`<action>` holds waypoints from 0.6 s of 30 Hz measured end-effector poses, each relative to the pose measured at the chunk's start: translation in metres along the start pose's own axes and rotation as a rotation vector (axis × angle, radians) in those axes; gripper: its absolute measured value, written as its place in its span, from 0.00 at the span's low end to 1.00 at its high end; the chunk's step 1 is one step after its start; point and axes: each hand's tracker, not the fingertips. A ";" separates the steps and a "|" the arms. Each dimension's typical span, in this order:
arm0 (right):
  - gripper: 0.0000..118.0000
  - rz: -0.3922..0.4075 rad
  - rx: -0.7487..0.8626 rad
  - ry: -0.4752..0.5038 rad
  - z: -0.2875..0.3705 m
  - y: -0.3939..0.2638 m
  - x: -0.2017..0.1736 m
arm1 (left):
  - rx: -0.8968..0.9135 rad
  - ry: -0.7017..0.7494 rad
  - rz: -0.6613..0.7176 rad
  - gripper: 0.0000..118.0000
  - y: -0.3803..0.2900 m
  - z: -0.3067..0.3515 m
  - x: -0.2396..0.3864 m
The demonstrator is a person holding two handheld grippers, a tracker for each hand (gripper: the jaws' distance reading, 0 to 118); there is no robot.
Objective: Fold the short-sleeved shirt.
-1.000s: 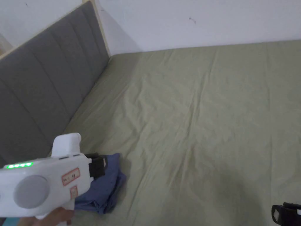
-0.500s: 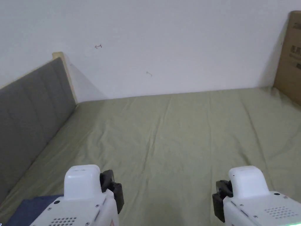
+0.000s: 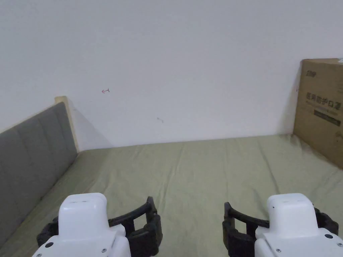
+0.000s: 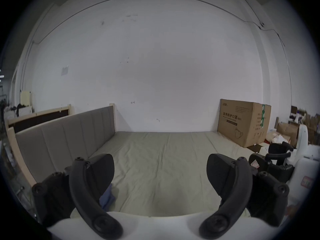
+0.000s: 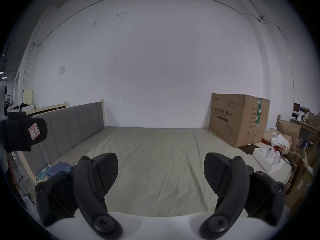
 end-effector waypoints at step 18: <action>0.87 -0.100 -0.048 0.015 -0.009 0.006 0.020 | -0.150 0.045 -0.047 0.95 0.016 0.004 0.016</action>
